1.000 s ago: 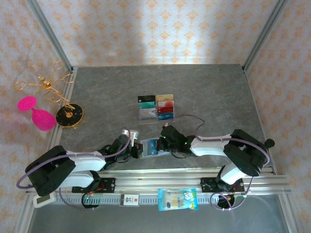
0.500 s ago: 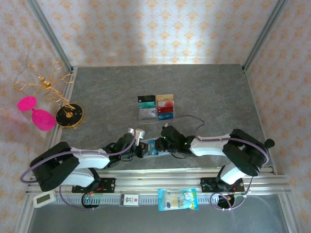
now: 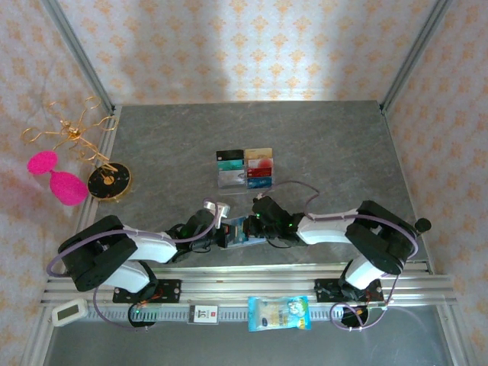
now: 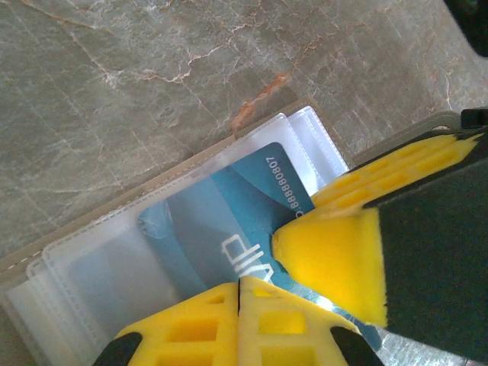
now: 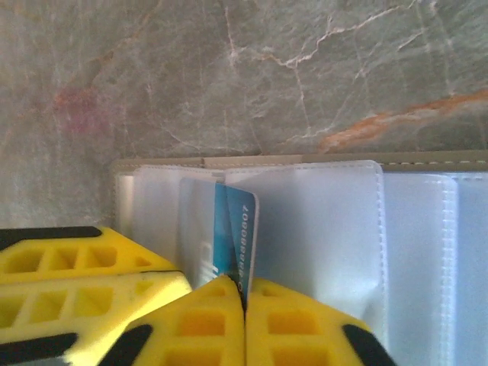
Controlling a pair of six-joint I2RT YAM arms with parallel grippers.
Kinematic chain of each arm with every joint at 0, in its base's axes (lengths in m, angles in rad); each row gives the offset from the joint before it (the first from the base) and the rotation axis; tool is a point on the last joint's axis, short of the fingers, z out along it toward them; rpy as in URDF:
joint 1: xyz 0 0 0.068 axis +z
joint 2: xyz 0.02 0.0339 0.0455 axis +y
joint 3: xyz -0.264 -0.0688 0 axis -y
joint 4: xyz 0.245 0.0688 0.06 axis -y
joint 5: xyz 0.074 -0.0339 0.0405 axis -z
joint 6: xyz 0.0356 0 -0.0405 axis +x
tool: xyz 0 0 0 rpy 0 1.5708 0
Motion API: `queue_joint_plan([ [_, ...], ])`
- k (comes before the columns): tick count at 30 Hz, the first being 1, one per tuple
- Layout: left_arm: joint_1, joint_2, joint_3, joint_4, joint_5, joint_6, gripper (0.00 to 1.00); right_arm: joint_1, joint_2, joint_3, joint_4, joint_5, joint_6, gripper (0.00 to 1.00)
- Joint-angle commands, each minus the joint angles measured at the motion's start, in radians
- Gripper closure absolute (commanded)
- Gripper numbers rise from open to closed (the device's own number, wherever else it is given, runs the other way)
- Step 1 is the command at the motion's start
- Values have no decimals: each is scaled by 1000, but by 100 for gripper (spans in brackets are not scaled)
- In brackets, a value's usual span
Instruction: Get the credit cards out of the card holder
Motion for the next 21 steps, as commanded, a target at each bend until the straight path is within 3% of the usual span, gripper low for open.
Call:
queue_joint_plan([
  [1,-7,-10,-23,-44,4,-19,100,-23,-63,-48,-70,105,12,99],
  [7,-1,-34,-11,-27,18,-16,100,-84,-237,-128,-102,143,-20,100],
  [11,29,-150,1,33,28,-34,100,-86,-369,-127,-76,141,-106,100],
  [18,53,-353,-13,252,43,-50,63,-87,-540,-148,114,122,-148,100],
  [21,57,-373,-23,353,44,-88,56,-87,-559,-154,209,124,-118,100],
])
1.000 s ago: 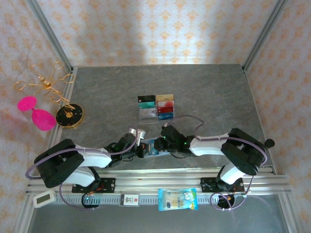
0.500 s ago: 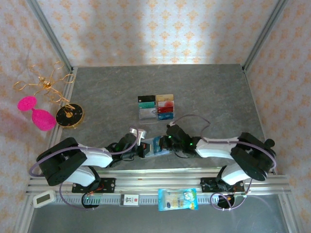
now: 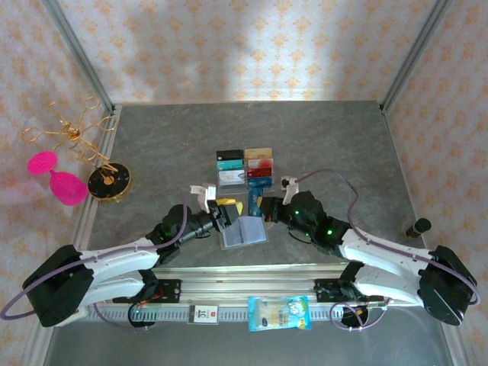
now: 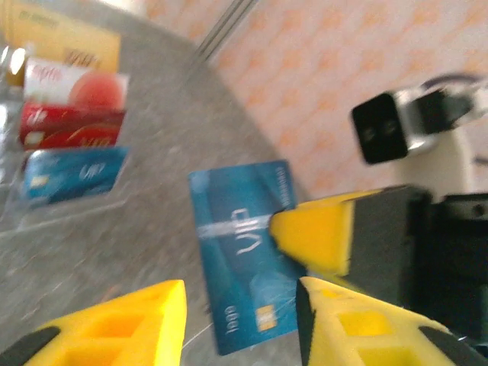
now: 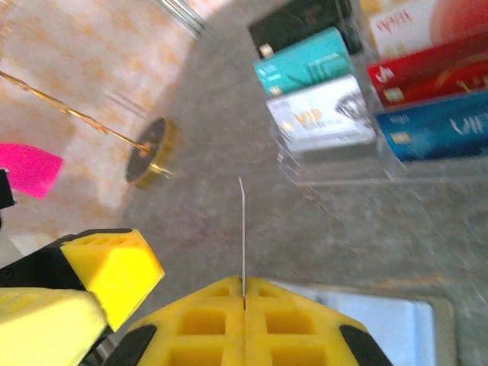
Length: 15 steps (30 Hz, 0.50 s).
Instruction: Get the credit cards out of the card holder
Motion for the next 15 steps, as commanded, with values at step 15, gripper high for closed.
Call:
queue_joint_plan([
  [15,15,112,-122,663,-39,-255,44,2,-10,-48,506,0,158,100],
])
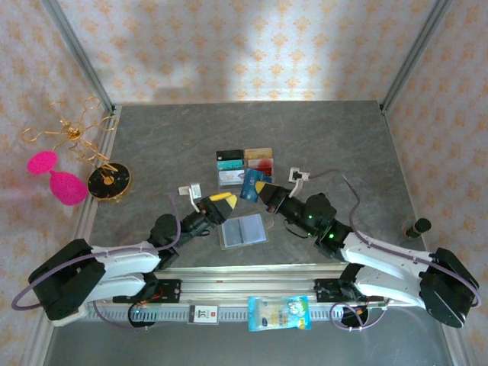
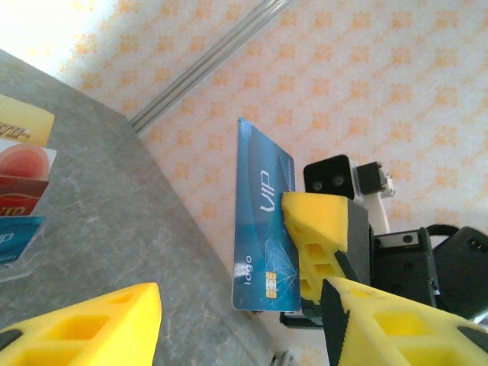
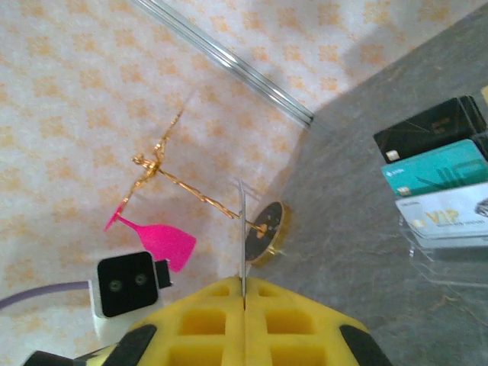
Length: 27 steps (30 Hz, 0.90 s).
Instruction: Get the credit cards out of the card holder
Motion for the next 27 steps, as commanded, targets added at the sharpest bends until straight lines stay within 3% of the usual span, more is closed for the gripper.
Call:
queue_joint_plan([
  [1,7,26,-21,208,-13,-52,44,3,8,11,113,2,32,100],
  [10,8,157,-4,396,22,-118,53,58,79,59,168,31,11,100],
  [17,7,275,10,542,43,-191,67,109,123,80,180,127,3,100],
  [27,5,186,-26,542,-3,-138,70,121,160,72,198,137,40,100],
])
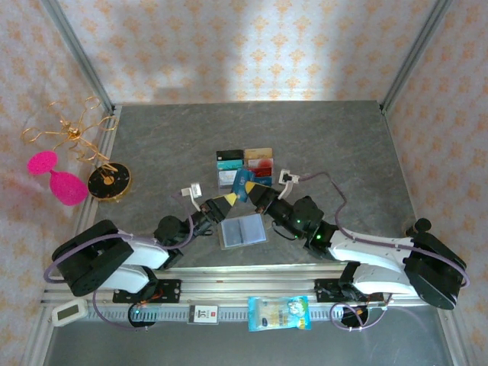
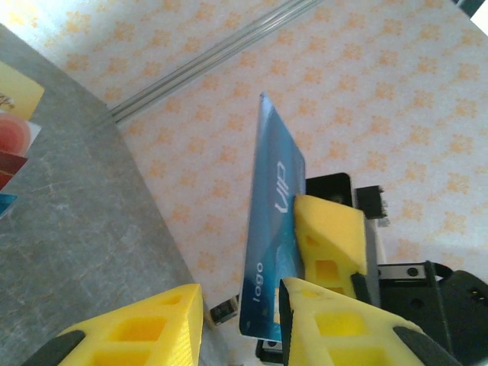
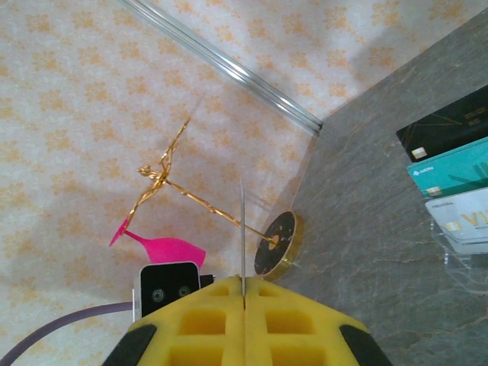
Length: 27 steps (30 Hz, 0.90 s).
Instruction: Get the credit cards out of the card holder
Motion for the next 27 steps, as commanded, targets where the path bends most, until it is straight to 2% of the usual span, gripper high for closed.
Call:
queue_joint_plan([
  [1,-1,-17,-4,277,-2,19,71,11,25,44,59,-13,17,100],
  [5,0,-25,2,277,1,15,71,19,56,51,63,-16,25,100],
  [9,-1,-62,-10,276,-12,29,86,22,64,48,61,-12,34,100],
  [13,3,-81,-25,267,-32,38,88,33,94,60,53,-35,41,100],
  [15,11,-89,-26,262,-18,45,100,33,100,68,38,-49,41,100],
  [17,32,-106,-20,222,13,35,100,33,82,94,-49,-47,11,98],
  [18,43,-120,-15,195,33,40,100,32,63,98,-89,-39,-5,93],
  [21,85,-196,15,-38,97,74,100,19,-26,106,-246,-6,-67,80],
  [23,103,-257,48,-245,123,139,100,-20,-94,82,-312,-35,-90,73],
  [27,115,-329,159,-591,168,319,100,-137,-175,92,-532,-110,-129,72],
])
